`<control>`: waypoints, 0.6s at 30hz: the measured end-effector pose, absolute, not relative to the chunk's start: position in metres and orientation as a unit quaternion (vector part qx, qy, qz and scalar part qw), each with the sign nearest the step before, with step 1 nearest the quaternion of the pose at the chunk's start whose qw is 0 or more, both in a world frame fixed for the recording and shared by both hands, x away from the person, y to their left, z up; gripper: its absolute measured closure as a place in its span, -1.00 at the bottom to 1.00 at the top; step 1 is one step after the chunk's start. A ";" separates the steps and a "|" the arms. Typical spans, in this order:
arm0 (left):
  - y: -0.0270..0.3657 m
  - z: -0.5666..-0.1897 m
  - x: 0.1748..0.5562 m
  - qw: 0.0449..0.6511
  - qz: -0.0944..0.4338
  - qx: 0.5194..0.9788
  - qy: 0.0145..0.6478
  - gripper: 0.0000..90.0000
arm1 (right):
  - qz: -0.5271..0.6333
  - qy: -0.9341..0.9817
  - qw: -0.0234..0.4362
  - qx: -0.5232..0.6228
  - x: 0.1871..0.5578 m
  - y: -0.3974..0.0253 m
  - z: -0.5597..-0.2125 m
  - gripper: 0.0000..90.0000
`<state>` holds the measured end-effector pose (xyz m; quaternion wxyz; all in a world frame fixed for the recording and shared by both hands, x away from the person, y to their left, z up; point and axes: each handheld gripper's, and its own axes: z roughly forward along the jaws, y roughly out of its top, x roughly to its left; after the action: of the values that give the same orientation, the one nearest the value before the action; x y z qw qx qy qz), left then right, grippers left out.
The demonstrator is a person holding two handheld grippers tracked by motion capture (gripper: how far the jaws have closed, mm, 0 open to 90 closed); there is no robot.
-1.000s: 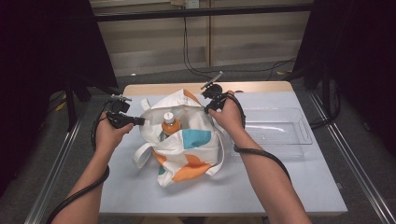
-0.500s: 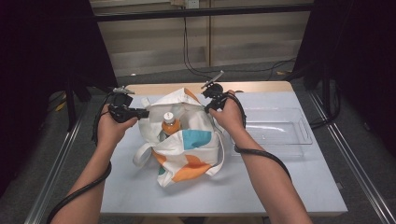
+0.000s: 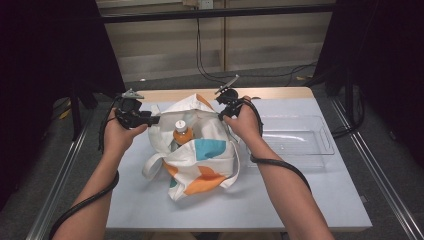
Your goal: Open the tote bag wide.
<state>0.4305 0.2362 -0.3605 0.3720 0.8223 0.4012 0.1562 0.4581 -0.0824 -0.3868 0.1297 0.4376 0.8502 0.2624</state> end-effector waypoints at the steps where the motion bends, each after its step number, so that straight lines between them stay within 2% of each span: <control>1: 0.236 -0.363 0.432 0.372 0.153 0.822 0.404 0.57 | 0.260 0.850 0.128 0.439 0.458 -0.082 -0.387 0.86; 6: 0.242 -0.374 0.437 0.367 0.129 0.823 0.415 0.88 | 0.263 0.849 0.126 0.440 0.459 -0.082 -0.389 0.87; 18: 0.253 -0.419 0.439 0.336 0.076 0.822 0.454 0.98 | 0.258 0.855 0.126 0.431 0.459 -0.072 -0.401 0.89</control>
<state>0.4391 0.2526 -0.4189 0.3357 0.8217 0.4542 0.0762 0.4587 -0.0718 -0.4011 0.1263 0.4309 0.8554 0.2584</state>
